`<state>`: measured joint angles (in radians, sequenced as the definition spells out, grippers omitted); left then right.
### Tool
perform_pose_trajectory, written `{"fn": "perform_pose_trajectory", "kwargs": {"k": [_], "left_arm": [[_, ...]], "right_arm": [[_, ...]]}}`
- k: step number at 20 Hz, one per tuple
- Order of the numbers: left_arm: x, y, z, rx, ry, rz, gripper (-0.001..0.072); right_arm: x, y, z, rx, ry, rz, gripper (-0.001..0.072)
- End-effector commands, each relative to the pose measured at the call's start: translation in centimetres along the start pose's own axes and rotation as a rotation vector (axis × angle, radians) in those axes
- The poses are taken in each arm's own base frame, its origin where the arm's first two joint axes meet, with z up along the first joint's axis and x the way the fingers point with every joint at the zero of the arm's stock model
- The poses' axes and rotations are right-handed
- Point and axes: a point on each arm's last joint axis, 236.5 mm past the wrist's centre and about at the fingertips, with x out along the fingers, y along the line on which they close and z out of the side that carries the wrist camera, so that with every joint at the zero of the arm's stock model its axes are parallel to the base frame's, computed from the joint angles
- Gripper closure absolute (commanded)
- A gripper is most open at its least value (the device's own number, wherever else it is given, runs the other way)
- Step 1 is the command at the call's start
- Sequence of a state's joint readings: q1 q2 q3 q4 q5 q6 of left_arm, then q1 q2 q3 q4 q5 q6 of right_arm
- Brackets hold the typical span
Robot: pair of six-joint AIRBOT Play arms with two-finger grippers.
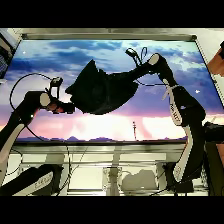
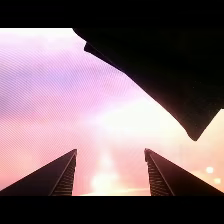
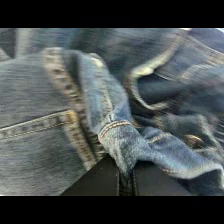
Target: Fold the clothes and pants, and hang the long-sleeved shirts on hangers.
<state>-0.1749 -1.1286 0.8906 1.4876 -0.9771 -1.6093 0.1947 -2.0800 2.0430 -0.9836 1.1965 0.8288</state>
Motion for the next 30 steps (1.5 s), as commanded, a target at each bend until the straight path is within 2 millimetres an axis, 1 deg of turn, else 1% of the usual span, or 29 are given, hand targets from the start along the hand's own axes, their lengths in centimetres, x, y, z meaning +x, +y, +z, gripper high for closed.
{"fn": "perform_pose_trajectory", "kwargs": {"k": [1, 3, 5, 6, 7, 8, 9, 10, 11, 14, 15, 18, 19, 21, 24, 26, 28, 30], "left_arm": [[-0.8, 0.1, 2.3, 0.003, -0.102, 0.002, 0.0211], [-2.9, -0.2, 5.4, -0.002, -0.228, -0.011, 0.021], [-4.9, -1.0, 8.4, 0.046, -0.29, -0.028, 0.0211], [-5.7, -2.0, 10.0, 0.078, -0.307, -0.057, 0.021], [-6.2, -2.8, 11.7, 0.107, -0.317, -0.08, 0.021], [-6.3, -3.3, 13.2, 0.124, -0.313, -0.093, 0.021], [-5.9, -3.7, 14.4, 0.142, -0.293, -0.105, 0.021], [-5.1, -4.6, 15.2, 0.162, -0.249, -0.14, 0.021], [-4.0, -5.7, 15.6, 0.179, -0.196, -0.19, 0.0208], [0.2, -9.1, 16.4, 0.236, -0.051, -0.337, 0.0203], [1.5, -9.5, 16.9, 0.243, -0.03, -0.349, 0.0203], [5.8, -9.7, 18.3, 0.265, 0.006, -0.338, 0.0204], [7.0, -9.4, 18.7, 0.276, 0.008, -0.316, 0.0204], [8.8, -8.0, 19.4, 0.305, 0.009, -0.244, 0.0204], [10.6, -7.0, 19.5, 0.327, 0.011, -0.193, 0.0211], [11.2, -6.8, 20.0, 0.325, -0.013, -0.18, 0.0211], [11.3, -7.6, 20.4, 0.337, -0.034, -0.182, 0.0214], [11.7, -8.8, 19.8, 0.362, -0.022, -0.19, 0.0214]], "right_arm": [[-2.0, 0.7, -1.0, 0.031, 0.091, -0.038, 0.0679], [-6.8, 0.2, -3.6, 0.095, 0.205, -0.076, 0.068], [-11.4, 0.6, -6.3, 0.215, 0.278, -0.057, 0.068], [-13.0, 0.6, -7.4, 0.287, 0.283, -0.053, 0.068], [-14.1, 0.6, -8.1, 0.334, 0.276, -0.057, 0.068], [-15.0, 0.7, -8.8, 0.36, 0.27, -0.063, 0.068], [-15.5, 1.0, -9.5, 0.375, 0.272, -0.065, 0.068], [-15.9, 1.5, -10.2, 0.387, 0.281, -0.062, 0.068], [-15.9, 1.9, -10.8, 0.396, 0.289, -0.056, 0.068], [-14.8, 2.9, -12.7, 0.452, 0.326, -0.031, 0.068], [-14.4, 3.2, -13.3, 0.469, 0.341, -0.017, 0.068], [-13.5, 3.9, -15.0, 0.498, 0.382, 0.012, 0.068], [-13.3, 4.0, -15.3, 0.504, 0.389, 0.017, 0.068], [-13.1, 4.0, -15.5, 0.507, 0.391, 0.017, 0.068], [-13.0, 3.7, -15.2, 0.505, 0.375, 0.007, 0.0679], [-13.0, 3.9, -15.1, 0.507, 0.373, 0.015, 0.0679], [-12.9, 4.0, -14.9, 0.51, 0.367, 0.023, 0.0679], [-12.9, 4.2, -14.7, 0.517, 0.36, 0.031, 0.0679]]}}
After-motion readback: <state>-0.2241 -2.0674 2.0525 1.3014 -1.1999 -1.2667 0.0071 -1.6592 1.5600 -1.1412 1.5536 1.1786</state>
